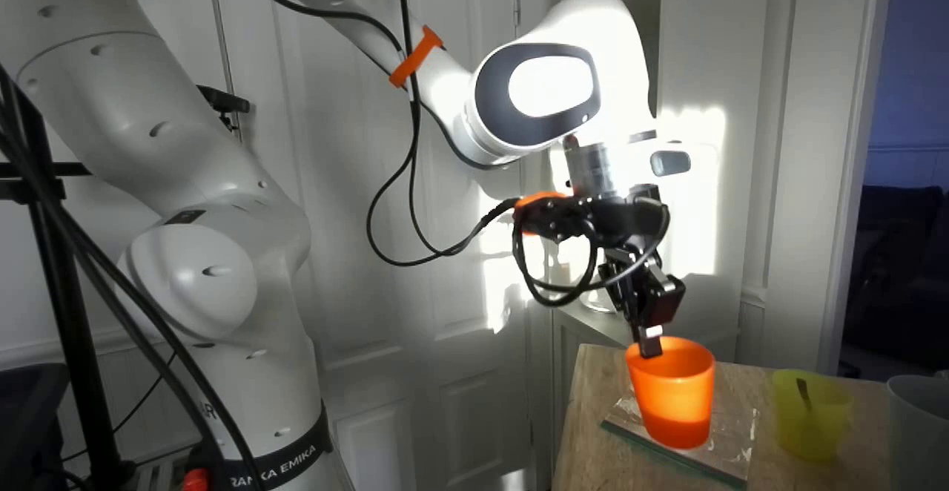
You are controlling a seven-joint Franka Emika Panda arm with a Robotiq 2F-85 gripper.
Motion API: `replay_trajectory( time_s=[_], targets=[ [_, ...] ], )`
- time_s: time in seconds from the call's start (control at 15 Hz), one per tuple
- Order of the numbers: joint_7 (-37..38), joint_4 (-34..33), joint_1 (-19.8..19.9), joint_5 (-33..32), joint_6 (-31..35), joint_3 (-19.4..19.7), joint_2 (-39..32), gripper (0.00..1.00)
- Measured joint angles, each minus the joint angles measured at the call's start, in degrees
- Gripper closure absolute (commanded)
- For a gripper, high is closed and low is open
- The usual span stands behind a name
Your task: Put the orange cup on the middle shelf
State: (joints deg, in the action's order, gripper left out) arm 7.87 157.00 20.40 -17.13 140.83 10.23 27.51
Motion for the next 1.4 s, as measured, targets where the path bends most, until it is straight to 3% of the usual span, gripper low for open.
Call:
replay_trajectory(
  time_s=[0.33, 0.6, 0.93, 1.4],
  targets=[
    [-1.22, -1.13, -8.22, 2.89, -0.83, -5.06, 2.83, 0.99],
    [-3.09, -6.73, -12.98, 5.49, -4.63, -6.84, 0.17, 0.99],
    [-5.29, -16.81, -14.5, 6.13, -11.64, -7.04, -7.7, 0.96],
    [-5.56, -18.11, -14.51, 6.21, -12.04, -7.04, -9.45, 0.99]
  ],
)
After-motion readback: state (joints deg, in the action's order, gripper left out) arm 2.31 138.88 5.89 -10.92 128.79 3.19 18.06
